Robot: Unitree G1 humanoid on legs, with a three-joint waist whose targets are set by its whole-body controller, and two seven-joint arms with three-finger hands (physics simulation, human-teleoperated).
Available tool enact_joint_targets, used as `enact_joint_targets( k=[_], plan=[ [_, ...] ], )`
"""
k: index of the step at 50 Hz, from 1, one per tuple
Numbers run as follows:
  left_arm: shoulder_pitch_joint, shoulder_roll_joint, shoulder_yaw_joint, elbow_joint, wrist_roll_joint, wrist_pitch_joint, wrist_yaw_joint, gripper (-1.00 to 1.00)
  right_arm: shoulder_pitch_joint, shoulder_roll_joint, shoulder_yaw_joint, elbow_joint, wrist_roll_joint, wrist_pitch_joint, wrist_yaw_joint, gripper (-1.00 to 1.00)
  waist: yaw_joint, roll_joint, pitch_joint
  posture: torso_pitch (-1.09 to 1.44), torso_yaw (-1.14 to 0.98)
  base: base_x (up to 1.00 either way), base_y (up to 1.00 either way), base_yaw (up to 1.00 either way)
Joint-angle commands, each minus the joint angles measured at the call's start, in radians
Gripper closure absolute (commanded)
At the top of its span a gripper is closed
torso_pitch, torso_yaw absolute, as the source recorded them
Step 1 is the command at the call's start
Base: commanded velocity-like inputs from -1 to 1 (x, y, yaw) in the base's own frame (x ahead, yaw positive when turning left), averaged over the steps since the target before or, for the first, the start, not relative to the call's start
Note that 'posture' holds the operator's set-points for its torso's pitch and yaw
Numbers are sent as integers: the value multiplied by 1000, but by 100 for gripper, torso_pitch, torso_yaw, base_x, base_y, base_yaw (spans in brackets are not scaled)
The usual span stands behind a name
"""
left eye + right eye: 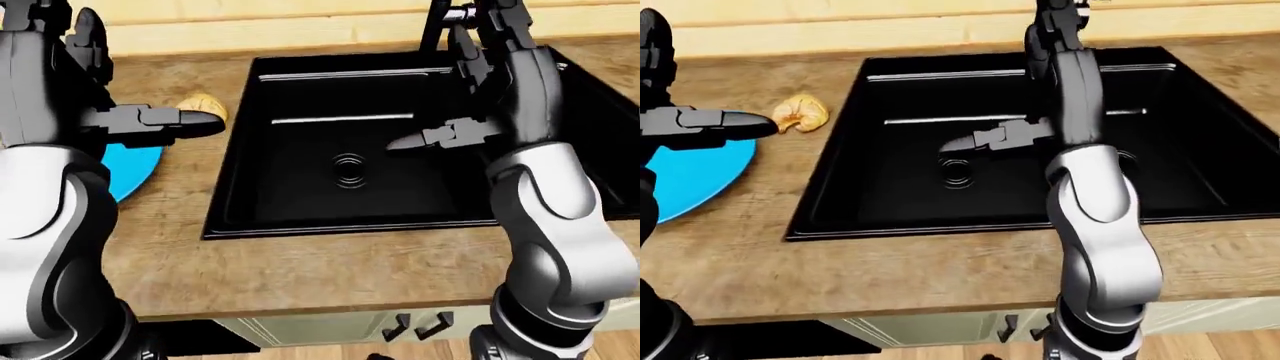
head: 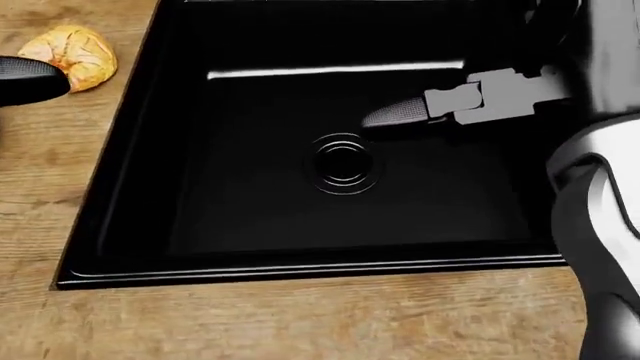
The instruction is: Place the pastries on the plates.
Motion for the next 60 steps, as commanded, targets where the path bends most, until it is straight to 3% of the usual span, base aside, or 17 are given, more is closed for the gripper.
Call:
enact_joint_targets(
  k=[1,3,5,7,13,15,16,23,26,27,30,34,35,42,43,55,60],
  plan=[
    [-29,17,11,-20,2,-26,2,-100,-29,-6,-10,-25,-5,-24,-4,-100,1,10,-33,25,0,0,45,0],
    [-31,16,6,-16,4,-30,2,-100,-31,-5,-5,-19,-8,-29,-2,-100,11,-32,-16,25,0,0,50,0],
    [-34,18,5,-10,6,-34,0,-100,-36,0,-2,-10,-9,-30,-4,-100,2,-46,-44,25,0,0,61,0],
    [-34,18,5,-9,7,-35,-1,-100,-37,2,-5,-8,-9,-32,-5,-100,24,-61,-40,25,0,0,76,0],
    [-26,19,11,-15,8,-35,-4,-100,-39,4,-2,-3,-10,-34,-8,-100,-12,22,-27,25,0,0,76,0],
    [-26,18,12,-16,6,-34,-3,-100,-37,3,2,-2,-15,-37,-7,-100,-14,111,-44,25,0,0,77,0],
    [-23,18,11,-17,6,-36,-4,-100,-38,7,-1,-2,-12,-36,-8,-100,-6,59,-27,25,0,0,77,0],
    [-13,14,10,-19,11,-42,-5,-100,-35,6,4,-1,-22,-41,-5,-100,-22,-8,-5,25,0,0,76,0],
    [-12,14,9,-19,13,-43,-5,-100,-33,9,3,-3,-22,-40,-4,-100,-32,-78,-24,25,0,0,76,0],
    [-11,12,7,-18,15,-44,-5,-100,-29,11,4,-4,-23,-41,-4,-100,-37,-58,-11,25,0,0,76,0],
    [-8,9,8,-20,16,-44,-6,-100,-28,17,-1,-3,-20,-48,-4,-100,-24,-83,-28,25,0,0,48,0],
    [-11,6,1,-13,24,-49,-7,-100,-24,15,-5,0,-11,-52,-15,-100,-48,59,-23,25,0,0,0,0],
    [-11,5,0,-13,26,-50,-8,-100,-22,15,-7,-3,-7,-52,-15,-100,-41,21,-3,25,0,0,0,0],
    [-20,8,1,-11,26,-43,-15,-100,-25,9,-3,0,-9,-46,-20,-100,-6,-65,-4,25,0,0,0,0],
    [-22,8,3,-10,25,-42,-15,-100,-27,9,-4,0,-9,-46,-20,-100,-12,-44,3,25,0,0,0,0],
    [-25,4,-8,-7,41,-45,-26,-100,-6,13,0,-13,-8,-56,-14,-100,-5,-7,-29,25,0,0,1,0],
    [-18,0,-9,-10,48,-47,-30,-100,-4,10,1,-18,-16,-55,-7,-100,-12,-37,-22,25,0,0,16,0]
  ],
)
